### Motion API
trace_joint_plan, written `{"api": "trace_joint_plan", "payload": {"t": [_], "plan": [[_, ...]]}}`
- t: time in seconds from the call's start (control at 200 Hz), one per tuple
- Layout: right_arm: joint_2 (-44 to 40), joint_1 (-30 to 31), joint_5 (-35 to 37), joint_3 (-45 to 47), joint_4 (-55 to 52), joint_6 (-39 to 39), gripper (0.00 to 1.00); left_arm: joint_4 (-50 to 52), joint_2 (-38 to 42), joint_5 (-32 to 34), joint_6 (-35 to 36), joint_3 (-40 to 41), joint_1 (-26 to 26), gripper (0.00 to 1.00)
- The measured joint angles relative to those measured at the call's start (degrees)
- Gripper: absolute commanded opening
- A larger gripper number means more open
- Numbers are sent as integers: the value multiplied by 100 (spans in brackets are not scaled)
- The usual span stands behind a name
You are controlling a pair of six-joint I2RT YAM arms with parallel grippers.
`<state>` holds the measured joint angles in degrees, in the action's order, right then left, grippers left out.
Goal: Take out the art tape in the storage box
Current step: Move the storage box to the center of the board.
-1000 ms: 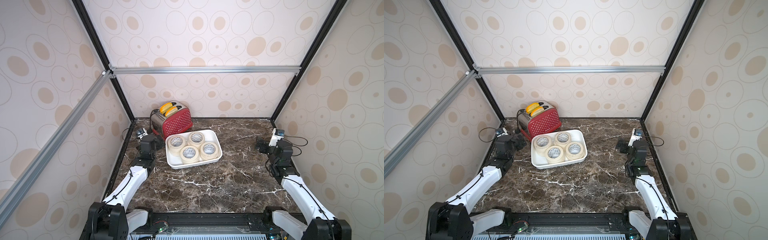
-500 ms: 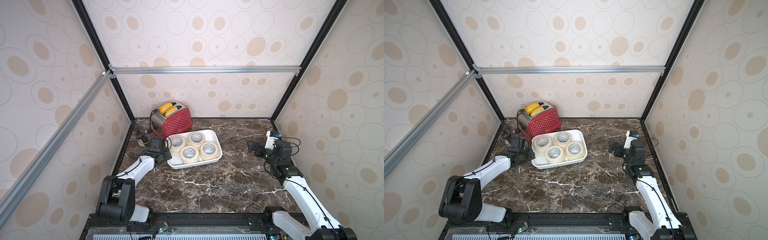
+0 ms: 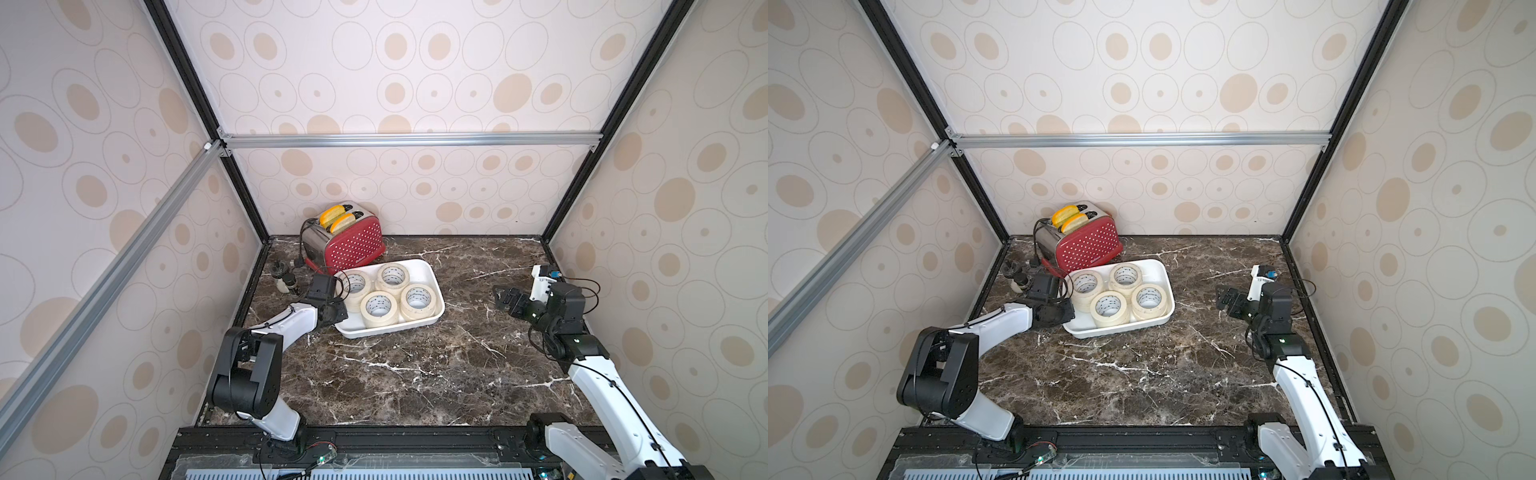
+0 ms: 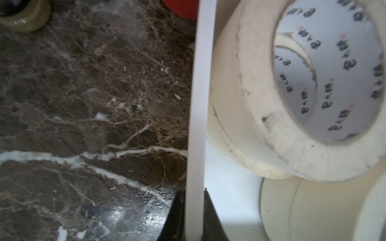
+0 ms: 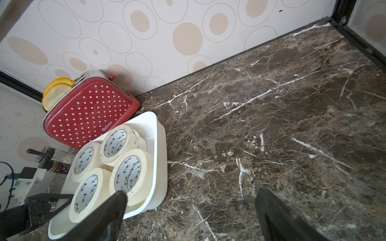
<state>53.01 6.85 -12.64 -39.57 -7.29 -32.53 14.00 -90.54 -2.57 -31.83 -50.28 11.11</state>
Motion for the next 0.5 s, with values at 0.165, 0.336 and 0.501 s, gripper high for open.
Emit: {"api": "trace_joint_plan", "payload": {"t": [0.165,0.336,0.501], "plan": [[-2,0,-20,0,-116,46,100,2,-15,24,94,-13,24,0],[-2,11,-44,0,-173,122,100,-7,-90,22,168,-90,68,0],[-2,11,-63,0,-181,162,100,31,-378,160,299,-404,225,0]]}}
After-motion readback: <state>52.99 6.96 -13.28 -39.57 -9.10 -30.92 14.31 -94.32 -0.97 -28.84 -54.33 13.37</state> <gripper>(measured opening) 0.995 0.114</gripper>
